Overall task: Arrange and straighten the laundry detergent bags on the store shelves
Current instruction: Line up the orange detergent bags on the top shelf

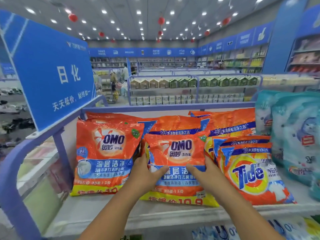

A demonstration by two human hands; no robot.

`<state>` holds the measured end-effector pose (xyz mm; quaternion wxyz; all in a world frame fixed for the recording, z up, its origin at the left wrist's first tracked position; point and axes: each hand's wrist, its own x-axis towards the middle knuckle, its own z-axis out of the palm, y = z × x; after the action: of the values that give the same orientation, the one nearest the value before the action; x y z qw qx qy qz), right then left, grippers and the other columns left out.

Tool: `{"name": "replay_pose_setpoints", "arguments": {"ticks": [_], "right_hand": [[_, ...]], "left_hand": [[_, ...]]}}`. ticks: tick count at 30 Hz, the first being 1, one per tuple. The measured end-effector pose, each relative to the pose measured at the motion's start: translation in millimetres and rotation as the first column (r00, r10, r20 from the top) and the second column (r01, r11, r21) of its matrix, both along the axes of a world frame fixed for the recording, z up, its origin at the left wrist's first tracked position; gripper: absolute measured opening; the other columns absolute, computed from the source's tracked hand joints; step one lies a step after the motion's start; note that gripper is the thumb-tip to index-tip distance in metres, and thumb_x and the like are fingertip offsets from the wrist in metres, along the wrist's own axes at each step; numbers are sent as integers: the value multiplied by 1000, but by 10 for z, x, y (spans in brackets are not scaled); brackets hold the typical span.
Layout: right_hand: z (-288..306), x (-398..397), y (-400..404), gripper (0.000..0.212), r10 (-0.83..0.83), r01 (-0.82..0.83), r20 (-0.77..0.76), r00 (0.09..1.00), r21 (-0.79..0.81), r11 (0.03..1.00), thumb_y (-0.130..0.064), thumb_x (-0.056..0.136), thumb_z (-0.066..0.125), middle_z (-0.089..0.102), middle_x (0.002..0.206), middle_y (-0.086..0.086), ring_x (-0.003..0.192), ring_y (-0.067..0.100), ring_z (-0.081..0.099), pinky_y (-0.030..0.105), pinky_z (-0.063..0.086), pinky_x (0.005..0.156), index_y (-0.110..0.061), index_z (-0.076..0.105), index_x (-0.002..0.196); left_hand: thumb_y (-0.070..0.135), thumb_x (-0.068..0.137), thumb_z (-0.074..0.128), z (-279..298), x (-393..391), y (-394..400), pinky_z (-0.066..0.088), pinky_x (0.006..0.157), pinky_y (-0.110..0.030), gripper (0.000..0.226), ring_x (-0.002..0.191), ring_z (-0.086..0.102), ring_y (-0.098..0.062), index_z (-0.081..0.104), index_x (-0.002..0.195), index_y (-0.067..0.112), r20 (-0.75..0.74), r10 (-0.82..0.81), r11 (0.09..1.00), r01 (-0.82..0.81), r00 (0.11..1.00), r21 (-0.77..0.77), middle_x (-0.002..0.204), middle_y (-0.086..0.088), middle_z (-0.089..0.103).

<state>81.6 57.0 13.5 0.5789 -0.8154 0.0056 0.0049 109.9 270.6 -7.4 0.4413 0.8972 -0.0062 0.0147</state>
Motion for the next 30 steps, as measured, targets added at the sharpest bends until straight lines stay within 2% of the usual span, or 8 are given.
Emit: {"name": "replay_pose_setpoints", "arguments": {"ticks": [3, 6, 10, 16, 20, 24, 28, 30], "right_hand": [[-67, 163, 77, 38, -101, 102, -19, 995, 110, 989, -43, 87, 73, 66, 120, -15, 95, 8, 68, 31, 57, 78, -40, 56, 120], [-132, 283, 89, 43, -174, 177, -31, 984, 178, 968, -41, 80, 81, 74, 102, -11, 81, 11, 75, 28, 59, 62, -34, 61, 117], [-120, 307, 49, 33, -125, 131, -46, 991, 205, 970, -32, 81, 82, 79, 90, -3, 76, 18, 77, 33, 59, 62, -26, 66, 109], [-235, 314, -52, 33, -78, 85, -37, 996, 267, 960, -33, 84, 79, 79, 95, -1, 82, 21, 77, 46, 62, 80, -26, 64, 112], [-320, 322, -75, 30, -97, 90, 12, 995, 280, 956, -33, 87, 75, 79, 92, 2, 79, 22, 77, 47, 62, 79, -24, 64, 113], [-350, 291, -111, 24, -102, 84, 28, 994, 379, 922, -28, 89, 73, 79, 88, 9, 75, 29, 77, 42, 62, 67, -22, 64, 111], [-318, 235, -141, 24, -79, 56, 34, 996, 443, 895, -21, 89, 72, 79, 88, 10, 76, 31, 77, 45, 61, 70, -19, 64, 112], [-292, 206, -122, 25, -59, 32, 45, 997, 460, 887, -19, 89, 71, 79, 90, 10, 78, 31, 77, 46, 61, 71, -19, 64, 113]], "left_hand": [[92, 55, 63, -101, 127, 65, 33, 119, -48, 127, 149, 29, -18, 1, 156, 48, 1, -33, 998, 33, 999, -49, 165, 13, 20], [95, 52, 63, -167, 193, 67, 38, 116, -49, 126, 146, 35, -17, 6, 155, 50, 11, -24, 995, 25, 1000, -92, 163, 15, 25], [77, 70, 69, -161, 146, 36, 32, 118, -42, 110, 147, 31, -20, 17, 158, 37, 28, 8, 998, -6, 1000, -62, 163, 7, 23], [73, 70, 72, -185, 47, -20, 40, 111, -42, 110, 140, 41, -21, 22, 157, 30, 39, 108, 988, -102, 993, -117, 158, 6, 30], [70, 76, 70, -173, -28, -50, 36, 116, -44, 104, 146, 34, -20, 17, 159, 36, 24, 75, 984, -70, 997, -166, 162, 9, 21], [56, 83, 73, -215, -165, -208, 33, 117, -36, 74, 141, 27, -6, 30, 143, 52, 129, 47, 987, -26, 991, -157, 155, 22, 15], [47, 81, 79, -238, -260, -187, 55, 87, -18, 59, 114, 60, 1, 44, 129, 52, 89, 65, 940, -31, 994, -340, 137, 21, 55], [50, 76, 83, -223, -254, -110, 59, 81, -21, 66, 103, 68, -2, 48, 131, 47, 54, 63, 901, -34, 997, -432, 122, 19, 66]]}}
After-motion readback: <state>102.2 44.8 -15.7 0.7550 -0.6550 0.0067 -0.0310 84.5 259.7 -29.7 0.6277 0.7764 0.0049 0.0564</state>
